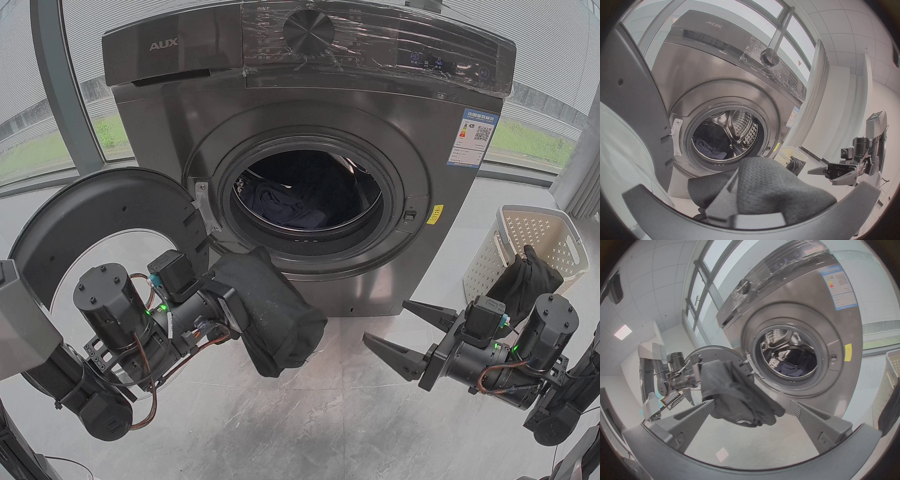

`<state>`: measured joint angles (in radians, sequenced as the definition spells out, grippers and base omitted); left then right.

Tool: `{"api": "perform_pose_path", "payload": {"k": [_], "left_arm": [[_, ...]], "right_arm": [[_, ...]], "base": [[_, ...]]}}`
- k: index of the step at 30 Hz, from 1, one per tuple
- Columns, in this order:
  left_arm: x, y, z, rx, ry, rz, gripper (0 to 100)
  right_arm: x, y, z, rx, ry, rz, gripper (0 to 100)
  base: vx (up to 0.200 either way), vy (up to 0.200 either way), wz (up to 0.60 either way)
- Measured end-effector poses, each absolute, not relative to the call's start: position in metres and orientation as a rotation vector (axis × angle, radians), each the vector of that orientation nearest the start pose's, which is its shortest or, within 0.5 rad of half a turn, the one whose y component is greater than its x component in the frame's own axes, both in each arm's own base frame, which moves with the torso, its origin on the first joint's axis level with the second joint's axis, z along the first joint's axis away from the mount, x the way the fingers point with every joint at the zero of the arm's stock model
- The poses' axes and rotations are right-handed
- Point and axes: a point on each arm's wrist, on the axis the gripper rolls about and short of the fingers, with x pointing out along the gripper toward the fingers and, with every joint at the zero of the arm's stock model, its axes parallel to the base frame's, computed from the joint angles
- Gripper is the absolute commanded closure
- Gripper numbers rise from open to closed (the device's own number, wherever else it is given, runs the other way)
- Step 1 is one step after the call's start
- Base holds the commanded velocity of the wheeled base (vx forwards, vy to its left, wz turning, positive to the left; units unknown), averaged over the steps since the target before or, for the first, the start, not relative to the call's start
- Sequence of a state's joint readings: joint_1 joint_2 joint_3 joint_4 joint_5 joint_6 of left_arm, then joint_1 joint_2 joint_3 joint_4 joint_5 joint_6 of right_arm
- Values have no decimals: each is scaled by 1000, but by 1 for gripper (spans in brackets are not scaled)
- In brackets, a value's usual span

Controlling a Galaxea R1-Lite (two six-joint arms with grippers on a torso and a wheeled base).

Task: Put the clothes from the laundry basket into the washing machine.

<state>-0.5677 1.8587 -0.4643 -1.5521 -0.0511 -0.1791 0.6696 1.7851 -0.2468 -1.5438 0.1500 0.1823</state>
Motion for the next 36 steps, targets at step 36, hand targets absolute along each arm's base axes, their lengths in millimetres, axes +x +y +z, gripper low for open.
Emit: {"api": "perform_pose_path", "payload": {"k": [36], "left_arm": [[220, -146, 133, -190, -22, -646, 100]], "right_arm": [[216, 131, 113, 165, 89, 689, 0]], "base": [[67, 0, 0]]}}
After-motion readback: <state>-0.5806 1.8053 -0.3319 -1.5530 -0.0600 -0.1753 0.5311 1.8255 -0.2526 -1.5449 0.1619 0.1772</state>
